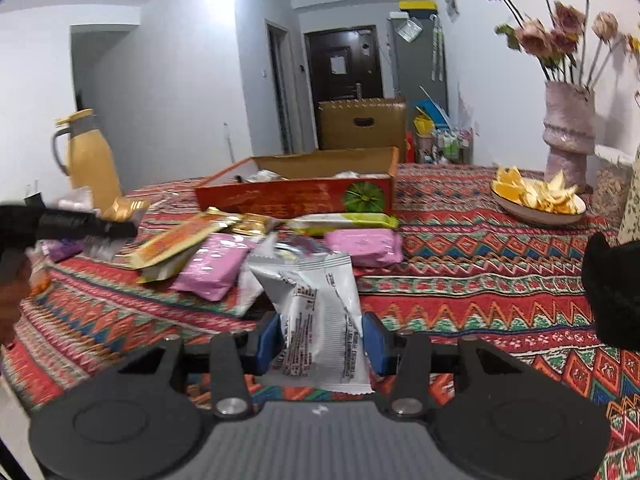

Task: Organize snacks
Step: 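Grasp a biscuit packet with the left gripper while the right gripper grasps a white packet, then drop both packets into the orange box and open both grippers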

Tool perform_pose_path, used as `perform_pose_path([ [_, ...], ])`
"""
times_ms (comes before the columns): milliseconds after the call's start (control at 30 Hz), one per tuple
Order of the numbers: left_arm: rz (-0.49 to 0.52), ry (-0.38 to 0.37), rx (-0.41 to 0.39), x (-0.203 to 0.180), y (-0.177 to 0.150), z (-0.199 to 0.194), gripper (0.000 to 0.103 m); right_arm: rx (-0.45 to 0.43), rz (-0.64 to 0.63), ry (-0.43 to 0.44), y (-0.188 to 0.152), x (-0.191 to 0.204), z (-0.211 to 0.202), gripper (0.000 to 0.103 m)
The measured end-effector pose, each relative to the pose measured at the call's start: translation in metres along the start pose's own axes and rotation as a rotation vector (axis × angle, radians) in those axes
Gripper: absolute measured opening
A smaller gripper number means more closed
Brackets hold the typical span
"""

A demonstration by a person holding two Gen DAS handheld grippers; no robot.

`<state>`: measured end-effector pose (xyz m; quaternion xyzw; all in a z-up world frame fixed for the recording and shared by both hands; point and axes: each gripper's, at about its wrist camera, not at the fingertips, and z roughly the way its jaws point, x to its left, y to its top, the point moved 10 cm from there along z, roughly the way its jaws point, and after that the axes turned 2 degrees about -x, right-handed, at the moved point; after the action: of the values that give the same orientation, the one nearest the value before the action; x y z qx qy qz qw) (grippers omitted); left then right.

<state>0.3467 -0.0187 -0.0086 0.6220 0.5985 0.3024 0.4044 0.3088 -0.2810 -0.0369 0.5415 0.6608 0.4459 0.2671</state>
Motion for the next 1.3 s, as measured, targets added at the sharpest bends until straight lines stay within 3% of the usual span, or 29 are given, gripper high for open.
perform_pose_path([
  [133,-0.007,0.033,0.009,0.017,-0.021,-0.039,0.041,-0.027,-0.034,0.028,0.002,0.031,-0.023,0.044],
  [367,-0.033,0.005,-0.062,0.027,-0.028,-0.089,0.042,-0.058,-0.086,0.038,-0.002,0.074,-0.057,0.044],
  [567,-0.031,-0.032,-0.104,0.023,-0.025,-0.105,0.042,-0.07,-0.103,0.029,0.001,0.082,-0.068,0.044],
  [700,-0.039,-0.048,-0.12,0.023,-0.01,-0.093,0.042,-0.082,-0.099,0.038,0.016,0.077,-0.061,0.044],
  [933,-0.048,-0.077,-0.2,0.028,0.082,-0.031,0.042,-0.128,-0.171,0.056,0.097,0.064,-0.01,0.044],
  [1033,-0.04,-0.1,-0.22,0.026,0.135,0.013,0.042,-0.141,-0.196,0.068,0.145,0.055,0.03,0.044],
  [1100,-0.026,-0.063,-0.229,0.026,0.17,0.053,0.042,-0.134,-0.191,0.076,0.18,0.045,0.066,0.044],
  [1200,0.019,-0.06,-0.191,0.021,0.198,0.117,0.042,-0.072,-0.151,0.1,0.226,0.03,0.139,0.044],
  [1300,0.024,-0.069,-0.074,0.021,0.204,0.191,0.042,0.024,-0.113,0.094,0.251,0.015,0.223,0.044],
])
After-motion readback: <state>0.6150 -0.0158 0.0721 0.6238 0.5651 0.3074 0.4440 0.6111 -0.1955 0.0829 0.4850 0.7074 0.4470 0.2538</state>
